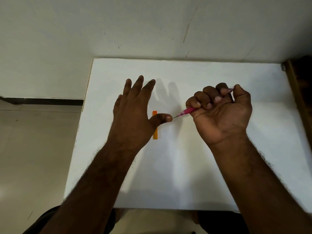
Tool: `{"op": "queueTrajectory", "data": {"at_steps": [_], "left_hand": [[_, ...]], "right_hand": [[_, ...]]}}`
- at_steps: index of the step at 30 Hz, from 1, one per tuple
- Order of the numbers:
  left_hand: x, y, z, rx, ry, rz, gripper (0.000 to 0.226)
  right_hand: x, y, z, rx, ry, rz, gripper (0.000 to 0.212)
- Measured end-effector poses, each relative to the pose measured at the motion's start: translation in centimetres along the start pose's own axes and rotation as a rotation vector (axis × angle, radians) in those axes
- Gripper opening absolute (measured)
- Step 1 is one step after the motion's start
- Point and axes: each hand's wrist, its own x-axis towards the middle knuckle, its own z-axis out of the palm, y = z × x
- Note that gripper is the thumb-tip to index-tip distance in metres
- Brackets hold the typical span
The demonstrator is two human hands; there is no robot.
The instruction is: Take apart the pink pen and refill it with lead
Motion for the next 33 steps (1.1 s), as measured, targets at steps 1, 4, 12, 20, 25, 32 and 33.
{"op": "queueTrajectory", "data": {"at_steps": [1,4,12,20,25,32,33], "left_hand": [[0.1,0.0,0.0,0.005,-0.005,-0.001,0.102],[0.2,-0.4,0.1,0.04,-0.01,0.0,0.092],[0.1,-0.6,0.2,0.042,-0.017,-0.012,0.08],[0.3,-0.7,0.3,0.046,-0.026,-0.03,0.08],[0.2,-1.0,0.2,0.037,-0.018,-0.012,0.071],[0.1,-1.2,-0.3,0.051,0.008,-0.023,0.047],[0.2,-1.3,-0.3,0.051,0.007,-0.032,0.046]], "right_hand": [[-0.1,0.0,-0.1,0.022,-0.002,-0.007,0.042],[-0.2,0.0,-0.1,0.094,0.007,-0.058,0.042],[-0.2,-0.5,0.0,0.149,0.042,-0.1,0.042],[0.1,-0.7,-0.1,0.098,0.032,-0.082,0.038],[0.1,-0.5,-0.4,0.074,-0.005,-0.044,0.042],[0.7,-0.1,0.2,-0.139,0.063,0.037,0.029],[0.7,0.0,0.3,-0.192,0.086,0.046,0.028]]}}
